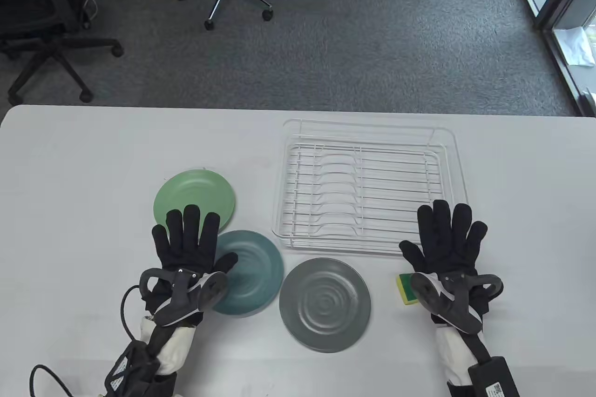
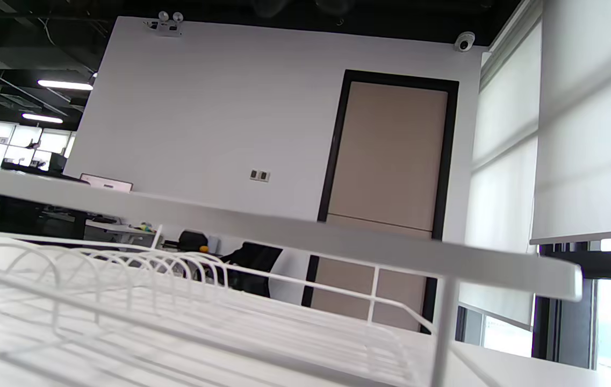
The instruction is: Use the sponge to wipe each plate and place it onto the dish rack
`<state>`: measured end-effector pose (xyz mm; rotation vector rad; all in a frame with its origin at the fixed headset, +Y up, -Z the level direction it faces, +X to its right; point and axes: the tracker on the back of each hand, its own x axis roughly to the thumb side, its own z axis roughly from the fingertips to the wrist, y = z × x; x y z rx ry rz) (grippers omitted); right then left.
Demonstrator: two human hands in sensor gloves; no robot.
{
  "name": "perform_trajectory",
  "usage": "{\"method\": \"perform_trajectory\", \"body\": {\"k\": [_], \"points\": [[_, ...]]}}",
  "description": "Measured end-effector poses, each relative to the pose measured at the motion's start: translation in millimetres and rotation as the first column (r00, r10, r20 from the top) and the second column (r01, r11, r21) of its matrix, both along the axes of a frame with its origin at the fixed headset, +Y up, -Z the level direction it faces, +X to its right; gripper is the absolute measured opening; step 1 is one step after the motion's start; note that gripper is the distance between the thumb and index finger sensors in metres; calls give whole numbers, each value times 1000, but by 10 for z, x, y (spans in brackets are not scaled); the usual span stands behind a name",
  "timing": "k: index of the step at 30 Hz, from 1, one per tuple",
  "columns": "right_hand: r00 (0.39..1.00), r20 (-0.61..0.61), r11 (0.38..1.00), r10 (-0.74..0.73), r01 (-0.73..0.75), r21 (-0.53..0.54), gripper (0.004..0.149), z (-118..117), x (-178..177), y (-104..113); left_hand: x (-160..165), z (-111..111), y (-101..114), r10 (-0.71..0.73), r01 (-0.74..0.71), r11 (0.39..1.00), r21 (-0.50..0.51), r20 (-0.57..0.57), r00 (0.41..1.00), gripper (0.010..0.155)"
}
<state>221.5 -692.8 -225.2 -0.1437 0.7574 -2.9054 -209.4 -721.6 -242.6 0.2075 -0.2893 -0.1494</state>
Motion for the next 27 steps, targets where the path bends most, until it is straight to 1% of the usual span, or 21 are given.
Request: {"method": "perform_trajectory", "body": {"k": [20,25,27], "points": [[1000,-14,1000,6,-6,-8,73,22,-11,13,18,10,-3,-1,1,1000,6,3,1000,89],[999,-49,1000,-8,8,-17,77,44,-8,102,11,15,4,0,0,1000,7,-6,1000,89],[996,-88,999,-19,15,-49,79,57,-3,172,3,14,6,4,-4,1000,8,-10,1000,89]]}}
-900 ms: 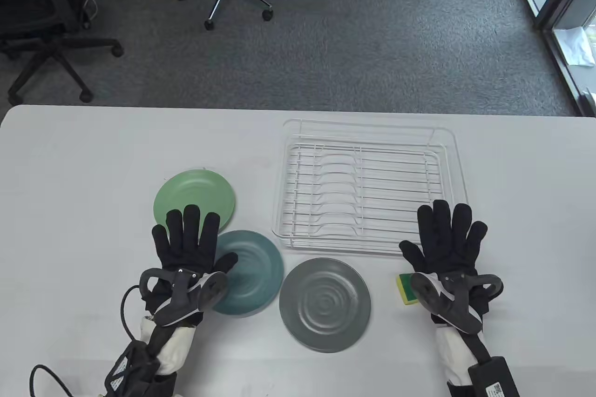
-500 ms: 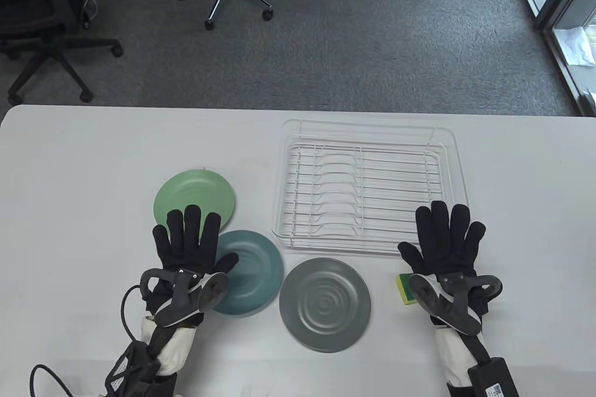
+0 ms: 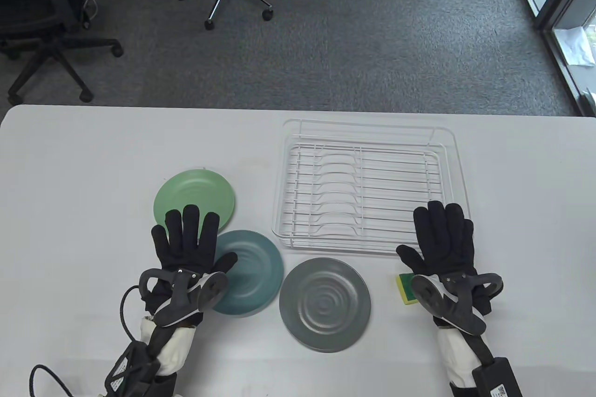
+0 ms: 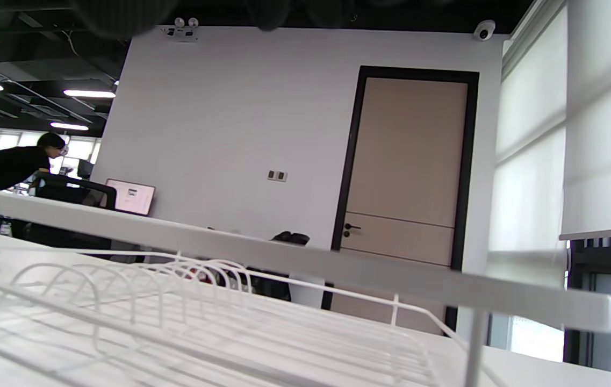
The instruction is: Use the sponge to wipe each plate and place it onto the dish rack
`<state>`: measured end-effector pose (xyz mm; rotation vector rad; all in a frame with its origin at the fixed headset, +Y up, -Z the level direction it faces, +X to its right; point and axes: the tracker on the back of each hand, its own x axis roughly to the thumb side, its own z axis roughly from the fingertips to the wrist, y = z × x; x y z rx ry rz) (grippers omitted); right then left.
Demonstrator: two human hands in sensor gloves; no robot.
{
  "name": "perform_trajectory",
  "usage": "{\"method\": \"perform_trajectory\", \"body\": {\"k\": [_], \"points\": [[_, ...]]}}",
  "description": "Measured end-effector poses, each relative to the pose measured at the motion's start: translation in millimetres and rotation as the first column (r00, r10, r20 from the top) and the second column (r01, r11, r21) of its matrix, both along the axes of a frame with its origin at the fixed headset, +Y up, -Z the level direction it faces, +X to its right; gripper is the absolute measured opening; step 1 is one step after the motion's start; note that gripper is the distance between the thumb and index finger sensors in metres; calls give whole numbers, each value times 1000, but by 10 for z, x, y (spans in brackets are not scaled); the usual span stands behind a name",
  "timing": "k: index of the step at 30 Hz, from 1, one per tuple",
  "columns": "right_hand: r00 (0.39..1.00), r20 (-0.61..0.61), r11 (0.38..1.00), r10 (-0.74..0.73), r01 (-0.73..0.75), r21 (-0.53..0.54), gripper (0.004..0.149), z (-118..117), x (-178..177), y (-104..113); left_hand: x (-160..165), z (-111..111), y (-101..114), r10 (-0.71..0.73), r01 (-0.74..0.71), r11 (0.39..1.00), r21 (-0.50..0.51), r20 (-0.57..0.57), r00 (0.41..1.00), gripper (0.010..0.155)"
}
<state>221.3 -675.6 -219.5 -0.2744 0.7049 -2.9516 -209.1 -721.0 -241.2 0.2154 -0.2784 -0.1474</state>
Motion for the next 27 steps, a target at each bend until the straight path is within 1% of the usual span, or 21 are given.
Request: {"method": "perform_trajectory", "body": {"k": [4,6,8,12,14,15,19,24,27], "points": [[995,-97,996,-23,14,-91,80,31,23,89,-11,-7,-6,3,-3,1000,-6,-8,1000,89],[990,-139,990,-30,10,-139,79,49,32,98,-13,-11,-14,0,0,1000,-13,-11,1000,89],[986,-167,977,-22,-14,-212,77,61,35,69,-13,-12,-18,-5,5,1000,-16,-13,1000,89],[981,-196,939,-1,-66,-337,68,34,42,-76,-12,-13,-16,-8,8,1000,-16,-13,1000,89],[980,-197,905,2,-85,-416,68,-4,46,-174,-11,-14,-17,-8,8,1000,-16,-12,1000,89],[981,-196,893,10,-96,-439,68,-15,48,-201,-11,-14,-17,-8,8,1000,-17,-11,1000,88],[980,-181,828,77,-164,-536,74,-57,74,-354,-1,-16,-20,-9,9,1000,-19,-3,1000,88],[979,-171,772,107,-190,-607,82,-97,92,-501,15,-15,-24,-16,16,1000,-22,4,1000,88],[973,-167,722,160,-231,-652,87,-133,74,-617,21,-15,-25,-18,18,1000,-26,5,1000,88]]}}
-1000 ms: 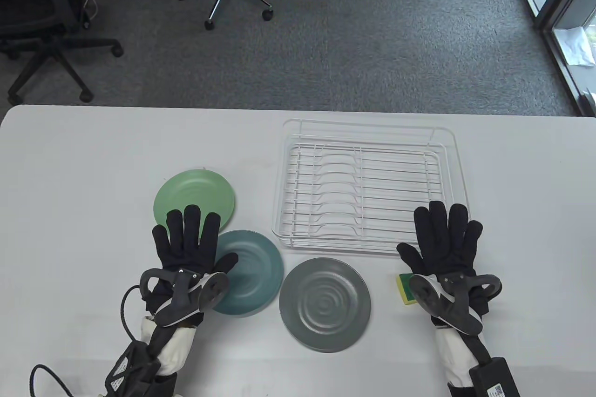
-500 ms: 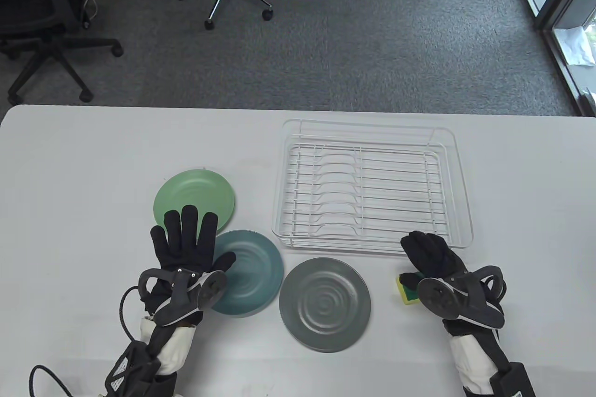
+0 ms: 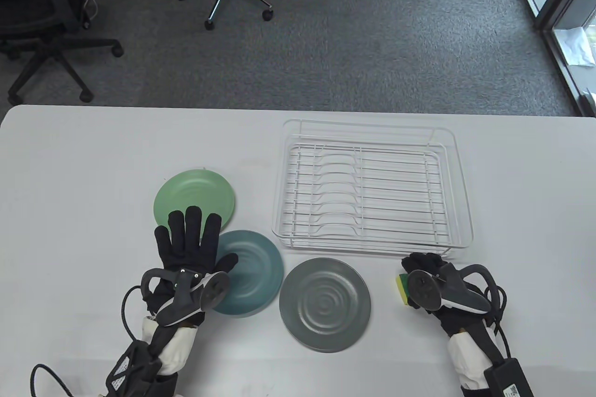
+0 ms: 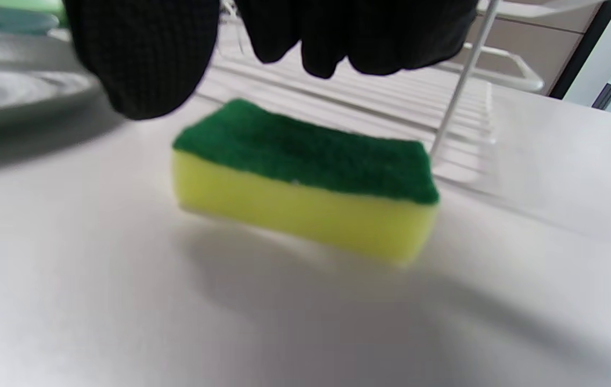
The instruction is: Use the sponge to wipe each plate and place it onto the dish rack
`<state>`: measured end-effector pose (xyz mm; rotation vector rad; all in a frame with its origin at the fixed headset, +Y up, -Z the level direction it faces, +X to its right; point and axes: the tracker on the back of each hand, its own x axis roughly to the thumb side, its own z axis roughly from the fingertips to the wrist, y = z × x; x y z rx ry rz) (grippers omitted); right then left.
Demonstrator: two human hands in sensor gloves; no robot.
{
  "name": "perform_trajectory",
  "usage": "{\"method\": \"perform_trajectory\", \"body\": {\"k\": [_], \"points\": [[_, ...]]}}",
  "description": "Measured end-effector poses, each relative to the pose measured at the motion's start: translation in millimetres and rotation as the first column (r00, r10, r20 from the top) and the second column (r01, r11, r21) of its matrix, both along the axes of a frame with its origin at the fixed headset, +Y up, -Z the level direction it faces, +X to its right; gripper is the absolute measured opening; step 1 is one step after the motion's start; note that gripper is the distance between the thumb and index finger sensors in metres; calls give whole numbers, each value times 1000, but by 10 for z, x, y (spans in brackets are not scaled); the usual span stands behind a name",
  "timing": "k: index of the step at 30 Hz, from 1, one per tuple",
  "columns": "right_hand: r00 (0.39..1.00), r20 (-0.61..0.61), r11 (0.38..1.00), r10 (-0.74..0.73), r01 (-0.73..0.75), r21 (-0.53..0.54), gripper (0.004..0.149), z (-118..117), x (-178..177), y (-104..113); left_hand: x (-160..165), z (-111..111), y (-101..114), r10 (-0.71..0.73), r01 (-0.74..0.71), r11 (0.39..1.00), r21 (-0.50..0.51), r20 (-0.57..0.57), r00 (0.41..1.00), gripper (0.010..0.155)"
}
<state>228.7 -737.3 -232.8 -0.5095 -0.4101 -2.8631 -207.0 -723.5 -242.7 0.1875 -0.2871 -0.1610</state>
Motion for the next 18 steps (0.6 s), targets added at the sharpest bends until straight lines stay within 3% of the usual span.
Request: {"method": "perform_trajectory", "body": {"k": [9,18], "points": [[993,20,989,120,-118,-95,94,-84,5,-252,17,2,-2,-4,4,1000,-4,3,1000,88],[999,-7,999,51,-51,6,88,-82,-1,-232,76,19,5,-14,14,1000,-6,25,1000,87]]}}
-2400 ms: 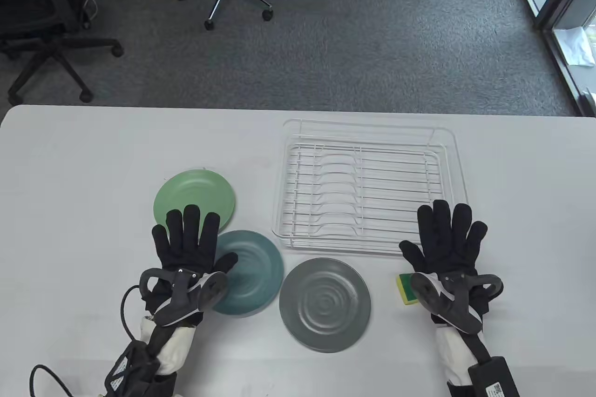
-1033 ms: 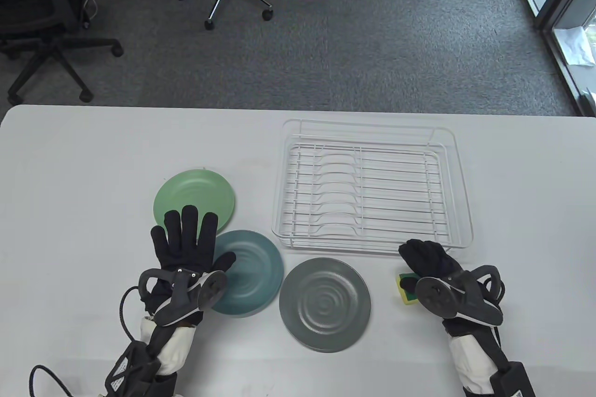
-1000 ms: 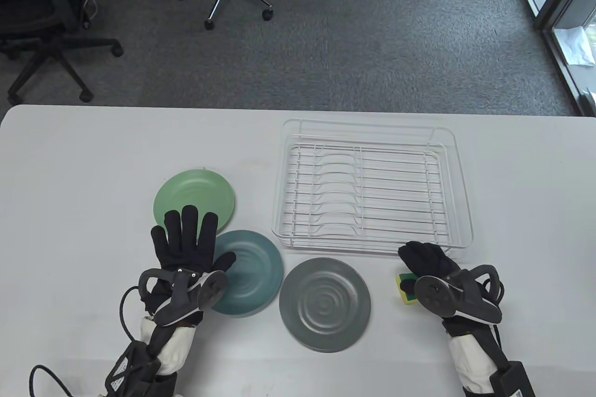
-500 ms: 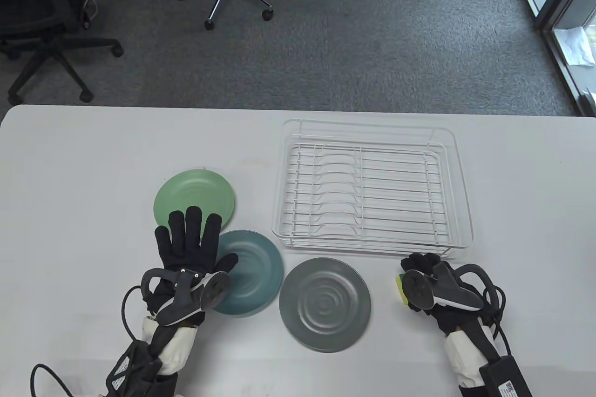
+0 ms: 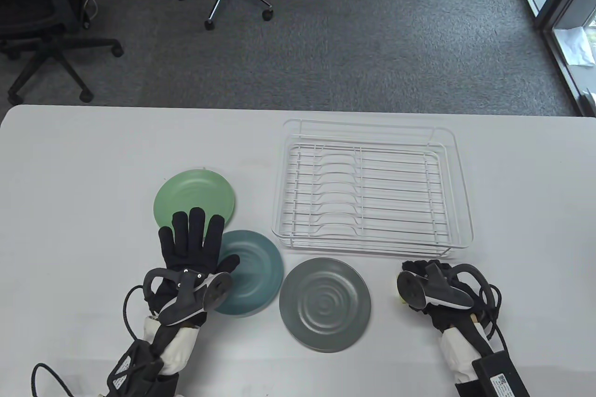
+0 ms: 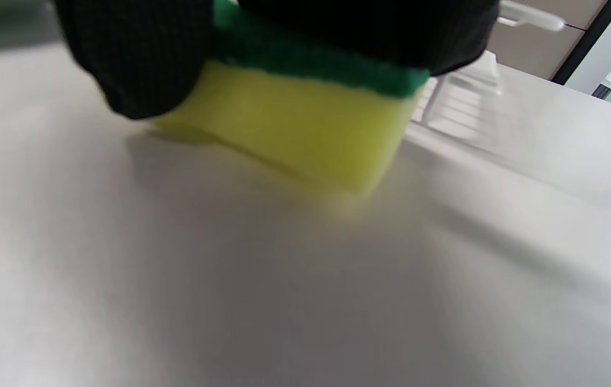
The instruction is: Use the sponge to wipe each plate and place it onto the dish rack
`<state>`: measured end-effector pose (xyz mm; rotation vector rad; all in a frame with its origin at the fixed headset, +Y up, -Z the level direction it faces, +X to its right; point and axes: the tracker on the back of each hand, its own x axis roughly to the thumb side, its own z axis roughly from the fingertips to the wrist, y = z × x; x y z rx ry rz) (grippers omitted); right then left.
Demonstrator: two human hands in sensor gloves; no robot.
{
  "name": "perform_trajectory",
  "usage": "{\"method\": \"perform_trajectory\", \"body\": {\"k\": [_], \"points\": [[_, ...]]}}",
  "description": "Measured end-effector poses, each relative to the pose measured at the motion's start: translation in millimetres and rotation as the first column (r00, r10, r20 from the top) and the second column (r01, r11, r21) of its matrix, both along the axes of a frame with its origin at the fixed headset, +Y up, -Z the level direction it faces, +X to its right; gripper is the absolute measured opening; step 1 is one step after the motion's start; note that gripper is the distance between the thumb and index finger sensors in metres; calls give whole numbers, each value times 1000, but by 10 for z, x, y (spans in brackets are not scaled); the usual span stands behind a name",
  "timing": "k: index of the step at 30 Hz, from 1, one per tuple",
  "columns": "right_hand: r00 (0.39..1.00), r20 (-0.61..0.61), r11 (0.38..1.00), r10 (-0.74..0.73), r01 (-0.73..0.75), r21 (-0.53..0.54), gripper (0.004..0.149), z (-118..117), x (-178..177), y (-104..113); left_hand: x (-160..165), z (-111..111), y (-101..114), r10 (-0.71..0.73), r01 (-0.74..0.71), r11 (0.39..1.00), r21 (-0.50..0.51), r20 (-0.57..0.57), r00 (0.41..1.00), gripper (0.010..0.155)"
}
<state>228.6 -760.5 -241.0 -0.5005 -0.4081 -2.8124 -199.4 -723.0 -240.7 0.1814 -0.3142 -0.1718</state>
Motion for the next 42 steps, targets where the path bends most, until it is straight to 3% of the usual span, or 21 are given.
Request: {"method": "perform_trajectory", "body": {"k": [6,9,14,19,28,40,42], "points": [[954,-57,948,-293,298,108,84,109,-2,305,234,77,91,38,-44,997,61,99,994,80],[881,-112,867,-459,472,160,80,182,-18,449,421,116,116,51,-63,996,64,173,984,74],[776,-178,743,-605,631,225,80,267,-34,571,774,150,89,8,-16,1000,24,275,962,67],[729,-203,676,-654,683,275,80,306,-19,610,1124,124,26,-67,87,995,-44,341,938,66],[695,-202,631,-691,715,301,80,312,44,613,1637,-84,-166,-95,173,968,-181,375,922,75],[688,-209,628,-695,723,290,80,315,26,608,1874,-291,-421,-273,363,885,-291,307,912,85],[691,-208,632,-692,719,289,80,314,20,602,1883,-318,-408,-248,338,891,-303,298,922,85]]}}
